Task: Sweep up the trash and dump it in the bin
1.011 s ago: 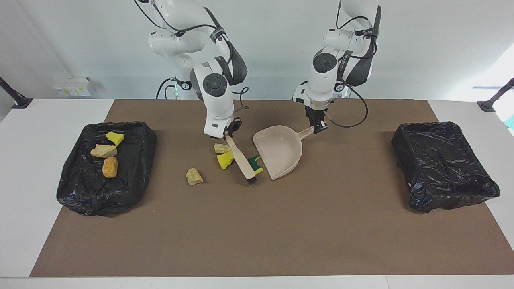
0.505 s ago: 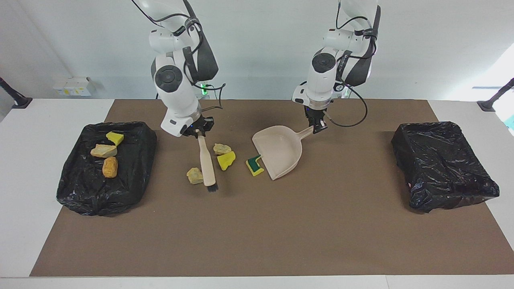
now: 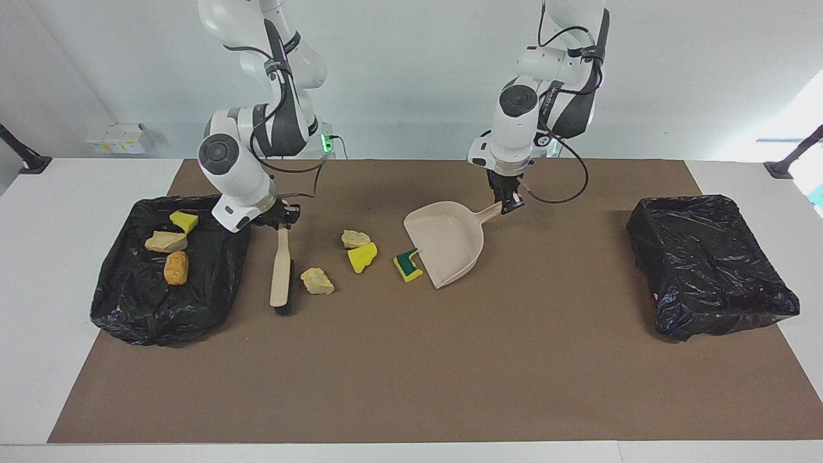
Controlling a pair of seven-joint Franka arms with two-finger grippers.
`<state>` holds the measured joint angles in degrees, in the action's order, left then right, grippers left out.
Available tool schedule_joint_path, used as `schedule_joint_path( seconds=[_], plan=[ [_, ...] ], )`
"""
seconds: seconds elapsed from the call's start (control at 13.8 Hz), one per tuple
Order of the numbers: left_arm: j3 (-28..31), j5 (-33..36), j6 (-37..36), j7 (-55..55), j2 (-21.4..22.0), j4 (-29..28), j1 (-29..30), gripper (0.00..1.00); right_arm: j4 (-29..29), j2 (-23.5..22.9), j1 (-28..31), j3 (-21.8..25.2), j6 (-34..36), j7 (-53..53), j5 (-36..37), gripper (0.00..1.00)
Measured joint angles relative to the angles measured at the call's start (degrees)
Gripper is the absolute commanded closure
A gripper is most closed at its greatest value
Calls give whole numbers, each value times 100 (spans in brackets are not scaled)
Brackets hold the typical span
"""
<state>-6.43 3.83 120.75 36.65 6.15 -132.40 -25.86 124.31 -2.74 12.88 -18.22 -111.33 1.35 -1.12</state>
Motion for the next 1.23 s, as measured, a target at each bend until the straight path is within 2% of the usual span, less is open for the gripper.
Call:
schedule_joint_path(
  seconds=[0.36, 0.72, 0.94, 1.23],
  plan=[
    [1, 0, 0, -16, -2, -1, 0, 100, 567, 275, -661, -53, -222, 617, -71, 100],
    [6, 0, 0, -24, -7, -1, 0, 100, 666, 259, -1241, -61, -489, 1335, -360, 100],
    [8, 0, 0, -29, -8, -1, 0, 100, 480, 49, -1813, -71, -627, 1681, -706, 100],
    [15, 0, 0, -41, -8, -1, 0, 100, -238, -539, -2693, -82, -855, 1997, -1306, 100]
  ],
)
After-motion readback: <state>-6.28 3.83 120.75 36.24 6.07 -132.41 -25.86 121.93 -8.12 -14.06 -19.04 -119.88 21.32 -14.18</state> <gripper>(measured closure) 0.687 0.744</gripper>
